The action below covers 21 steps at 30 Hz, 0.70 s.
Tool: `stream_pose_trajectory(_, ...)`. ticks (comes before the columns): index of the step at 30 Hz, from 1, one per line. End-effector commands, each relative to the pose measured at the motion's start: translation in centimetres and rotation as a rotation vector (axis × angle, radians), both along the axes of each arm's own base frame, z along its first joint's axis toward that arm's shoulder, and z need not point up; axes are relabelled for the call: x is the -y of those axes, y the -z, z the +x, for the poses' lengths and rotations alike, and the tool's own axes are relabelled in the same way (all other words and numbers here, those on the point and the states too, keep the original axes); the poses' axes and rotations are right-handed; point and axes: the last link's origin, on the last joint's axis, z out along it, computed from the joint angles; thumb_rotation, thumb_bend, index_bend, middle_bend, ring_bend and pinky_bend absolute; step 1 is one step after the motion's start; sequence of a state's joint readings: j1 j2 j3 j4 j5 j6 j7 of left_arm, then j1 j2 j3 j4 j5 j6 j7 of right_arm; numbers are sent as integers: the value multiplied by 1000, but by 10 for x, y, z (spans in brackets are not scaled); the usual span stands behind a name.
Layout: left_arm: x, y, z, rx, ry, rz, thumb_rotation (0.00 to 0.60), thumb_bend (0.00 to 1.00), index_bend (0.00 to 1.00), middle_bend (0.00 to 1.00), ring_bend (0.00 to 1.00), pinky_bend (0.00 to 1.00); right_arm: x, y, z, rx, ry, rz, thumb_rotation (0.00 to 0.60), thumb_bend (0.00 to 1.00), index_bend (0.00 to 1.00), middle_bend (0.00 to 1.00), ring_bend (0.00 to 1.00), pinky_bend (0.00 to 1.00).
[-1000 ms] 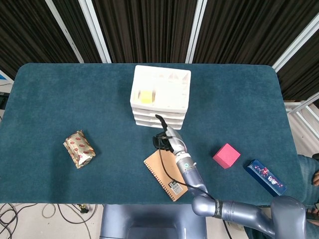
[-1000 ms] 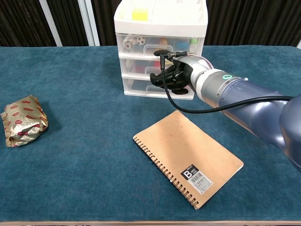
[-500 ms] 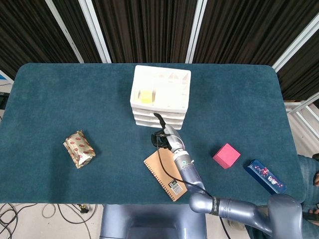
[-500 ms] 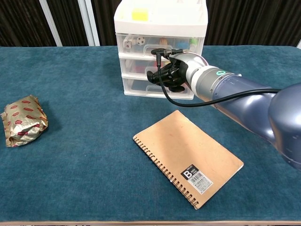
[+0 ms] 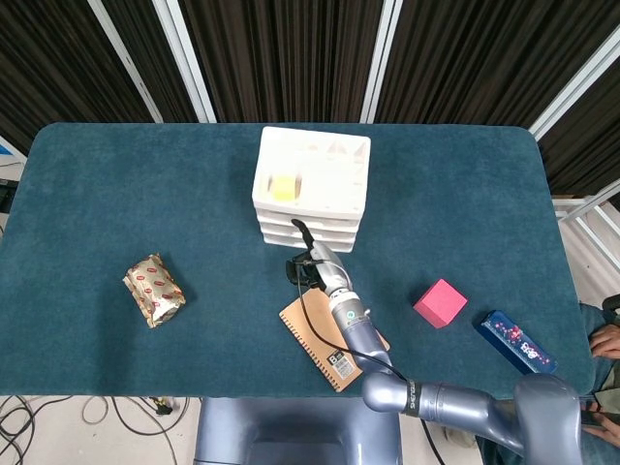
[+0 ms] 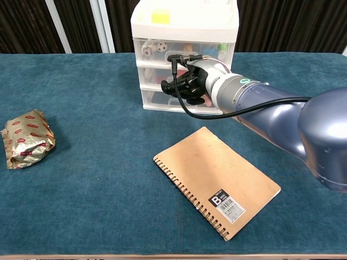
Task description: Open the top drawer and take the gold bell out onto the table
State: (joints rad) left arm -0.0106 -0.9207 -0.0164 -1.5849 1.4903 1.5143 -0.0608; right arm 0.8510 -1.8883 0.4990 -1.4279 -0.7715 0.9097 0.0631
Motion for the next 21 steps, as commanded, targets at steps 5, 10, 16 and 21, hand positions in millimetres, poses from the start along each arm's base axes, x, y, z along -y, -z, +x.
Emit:
stream_pose_trajectory(5, 0, 0, 0, 0, -1, 1, 600, 201, 79, 0, 0, 0, 4, 0, 0, -1, 5, 9, 600, 606, 0, 832, 959, 1000)
stream_pose_trajectory(10, 0, 0, 0, -1, -1, 1, 600, 201, 80, 0, 0, 0, 5, 0, -1, -2, 10, 14, 600, 606, 0, 835, 959, 1000)
stream_pose_trajectory(16, 0, 0, 0, 0, -3, 1, 600, 201, 79, 0, 0, 0, 8, -2, -1, 10, 16, 20, 600, 608, 0, 835, 959, 1000)
stream_pose_trajectory(21, 0, 0, 0, -1, -3, 0, 600, 201, 80, 0, 0, 0, 8, -2, -1, 19, 12, 29, 600, 610, 0, 835, 959, 1000)
